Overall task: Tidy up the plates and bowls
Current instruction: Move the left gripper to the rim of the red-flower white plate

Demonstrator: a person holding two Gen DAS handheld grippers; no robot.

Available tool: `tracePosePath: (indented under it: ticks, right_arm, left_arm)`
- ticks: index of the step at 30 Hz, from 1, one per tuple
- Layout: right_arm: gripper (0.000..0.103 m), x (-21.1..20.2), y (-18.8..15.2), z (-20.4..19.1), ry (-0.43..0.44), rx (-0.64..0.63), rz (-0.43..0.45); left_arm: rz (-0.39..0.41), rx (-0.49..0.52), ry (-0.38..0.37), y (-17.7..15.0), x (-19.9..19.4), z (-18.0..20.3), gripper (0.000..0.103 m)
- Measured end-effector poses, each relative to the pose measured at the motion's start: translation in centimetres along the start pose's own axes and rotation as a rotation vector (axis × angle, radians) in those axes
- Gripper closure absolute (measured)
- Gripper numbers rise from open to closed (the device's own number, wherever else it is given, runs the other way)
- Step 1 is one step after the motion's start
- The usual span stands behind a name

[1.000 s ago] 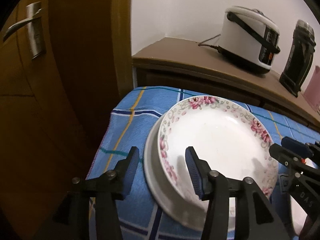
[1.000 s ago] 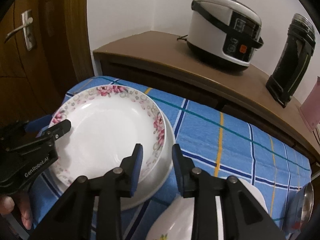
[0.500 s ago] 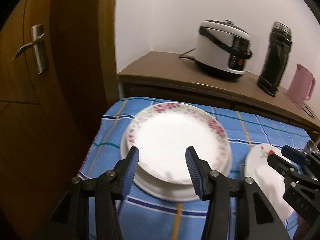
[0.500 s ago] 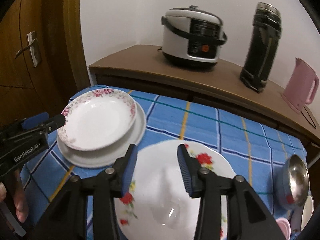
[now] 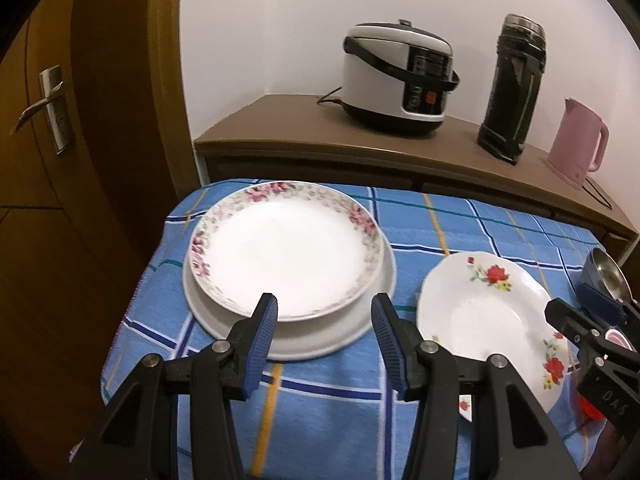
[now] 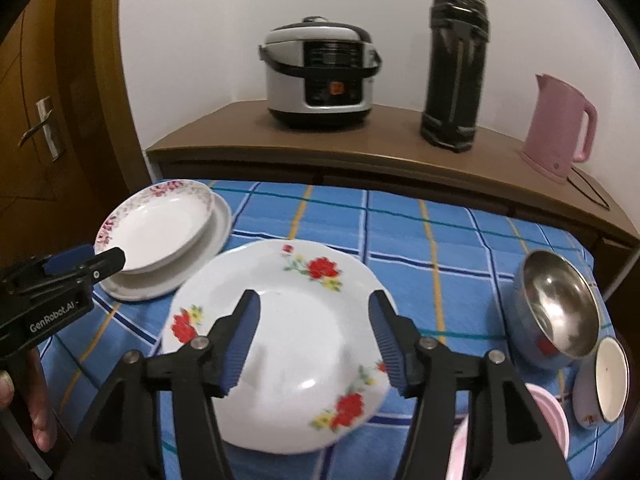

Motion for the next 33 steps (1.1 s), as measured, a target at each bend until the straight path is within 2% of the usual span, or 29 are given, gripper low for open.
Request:
tracePosePath:
  ticks: [15, 21, 33]
  right_arm:
    - [0.044, -0.2, -2.3, 3.0, -0.068, 0.030, -0.055]
    - [0.044, 0.8, -3.2, 3.1, -0.100, 0.004, -0.118]
    - [0.044, 2.4, -4.5, 3.0, -0.119, 0.011, -0.188]
  left_arm:
    - [-0.044, 0.021, -0.044, -1.4, 0.5, 2.9, 0.051]
    - [-0.072, 0.037, -0.079, -2.4, 1.2, 4.6, 0.051]
    - [-0.122, 0.058, -0.120, -4.0, 2.8, 6.1, 0.051]
Point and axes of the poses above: each gripper's, at about its wrist camera, not at the fingertips, and x roughly the way its jaws point, z to its right, y to its top, the point moved 9 cm from there along x, roughly the way its jaws point, and after that the axes turned 11 degrees about z, right-handed, at the moved point
